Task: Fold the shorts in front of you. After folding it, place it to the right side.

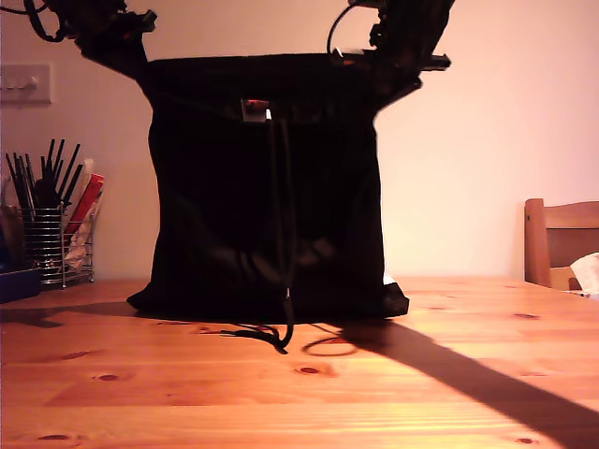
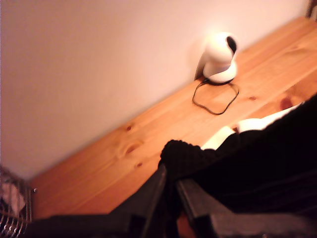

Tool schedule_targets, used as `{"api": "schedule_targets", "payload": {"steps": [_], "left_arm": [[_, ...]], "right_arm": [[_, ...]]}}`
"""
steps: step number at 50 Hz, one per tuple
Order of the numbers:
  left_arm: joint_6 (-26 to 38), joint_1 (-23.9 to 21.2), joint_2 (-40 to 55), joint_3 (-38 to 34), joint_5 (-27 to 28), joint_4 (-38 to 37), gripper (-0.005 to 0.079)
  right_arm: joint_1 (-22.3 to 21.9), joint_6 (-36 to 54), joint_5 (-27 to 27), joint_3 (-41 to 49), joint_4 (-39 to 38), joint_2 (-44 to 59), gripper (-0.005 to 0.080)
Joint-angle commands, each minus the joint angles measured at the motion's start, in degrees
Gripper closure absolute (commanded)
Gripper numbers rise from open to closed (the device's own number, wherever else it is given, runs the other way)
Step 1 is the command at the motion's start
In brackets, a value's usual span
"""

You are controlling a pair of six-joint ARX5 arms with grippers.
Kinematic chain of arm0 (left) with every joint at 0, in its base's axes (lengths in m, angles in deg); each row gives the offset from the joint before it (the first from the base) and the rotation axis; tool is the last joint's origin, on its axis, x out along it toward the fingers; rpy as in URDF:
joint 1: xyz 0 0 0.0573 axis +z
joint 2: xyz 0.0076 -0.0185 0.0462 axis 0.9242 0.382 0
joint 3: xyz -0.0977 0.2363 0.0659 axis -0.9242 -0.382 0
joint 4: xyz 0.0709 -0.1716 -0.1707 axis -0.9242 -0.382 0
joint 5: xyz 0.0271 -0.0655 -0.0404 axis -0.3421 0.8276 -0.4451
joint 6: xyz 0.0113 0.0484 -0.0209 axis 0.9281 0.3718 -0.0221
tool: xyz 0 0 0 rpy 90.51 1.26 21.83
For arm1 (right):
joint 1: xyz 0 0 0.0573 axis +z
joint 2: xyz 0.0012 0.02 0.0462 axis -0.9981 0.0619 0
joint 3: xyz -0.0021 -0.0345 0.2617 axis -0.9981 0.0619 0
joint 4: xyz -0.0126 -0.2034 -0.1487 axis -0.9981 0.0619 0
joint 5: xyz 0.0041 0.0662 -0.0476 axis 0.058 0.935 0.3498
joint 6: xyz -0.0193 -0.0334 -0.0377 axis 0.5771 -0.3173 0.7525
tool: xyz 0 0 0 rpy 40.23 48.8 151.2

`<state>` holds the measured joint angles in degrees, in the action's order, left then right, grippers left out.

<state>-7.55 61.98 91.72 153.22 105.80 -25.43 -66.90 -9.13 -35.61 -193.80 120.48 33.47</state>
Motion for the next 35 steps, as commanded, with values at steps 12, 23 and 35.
{"api": "schedule_targets", "payload": {"steps": [12, 23, 35], "left_arm": [[-3.04, 0.22, -0.85, -0.74, 5.88, 6.14, 0.0765], [-4.07, 0.20, -2.78, -1.29, 7.32, 7.52, 0.0765], [-4.46, -0.59, -7.02, -4.52, 7.82, 7.26, 0.0765]], "right_arm": [[-0.07, -1.11, 0.24, 0.57, -6.10, -2.05, 0.0765], [-1.33, -1.33, 0.63, 6.01, -10.86, -8.07, 0.0765], [-3.58, -0.87, 2.16, 24.79, -16.79, -18.38, 0.0765]]}}
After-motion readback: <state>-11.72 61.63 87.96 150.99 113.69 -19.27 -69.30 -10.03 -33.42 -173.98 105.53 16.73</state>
